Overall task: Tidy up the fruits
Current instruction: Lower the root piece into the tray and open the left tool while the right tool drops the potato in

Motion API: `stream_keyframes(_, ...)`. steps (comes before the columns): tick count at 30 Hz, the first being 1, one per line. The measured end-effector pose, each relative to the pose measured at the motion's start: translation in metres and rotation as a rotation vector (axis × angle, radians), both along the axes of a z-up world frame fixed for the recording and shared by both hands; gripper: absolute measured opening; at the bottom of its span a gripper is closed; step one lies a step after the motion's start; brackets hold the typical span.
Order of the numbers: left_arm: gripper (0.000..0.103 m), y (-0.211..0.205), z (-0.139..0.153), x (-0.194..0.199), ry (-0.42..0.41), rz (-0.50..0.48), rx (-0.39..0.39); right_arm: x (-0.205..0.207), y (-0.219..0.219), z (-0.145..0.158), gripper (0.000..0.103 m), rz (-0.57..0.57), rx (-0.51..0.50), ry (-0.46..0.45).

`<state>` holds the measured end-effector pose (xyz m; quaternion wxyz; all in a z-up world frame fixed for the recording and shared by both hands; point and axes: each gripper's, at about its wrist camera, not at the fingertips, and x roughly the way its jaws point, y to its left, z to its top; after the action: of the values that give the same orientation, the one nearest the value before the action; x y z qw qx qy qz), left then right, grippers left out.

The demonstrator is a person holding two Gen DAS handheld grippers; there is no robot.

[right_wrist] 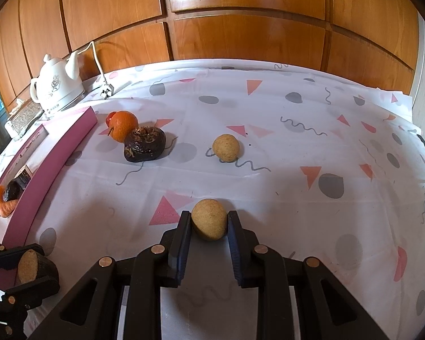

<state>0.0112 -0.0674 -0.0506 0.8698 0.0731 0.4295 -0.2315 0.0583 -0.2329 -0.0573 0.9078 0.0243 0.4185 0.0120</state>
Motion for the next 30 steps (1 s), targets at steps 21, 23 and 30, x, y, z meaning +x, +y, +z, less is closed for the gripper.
stream_keyframes(21, 0.035, 0.076, 0.042, 0.026, -0.060, 0.311, -0.110, 0.004, 0.035, 0.022, 0.025, 0.095, 0.010, 0.009)
stream_keyframes(23, 0.035, 0.080, 0.042, 0.027, -0.064, 0.327, -0.110, 0.004, 0.041, 0.025, 0.025, 0.114, 0.022, 0.008)
stream_keyframes(30, 0.035, 0.100, 0.043, 0.034, -0.059, 0.381, -0.111, 0.004, 0.079, 0.043, 0.025, 0.229, 0.071, 0.001)
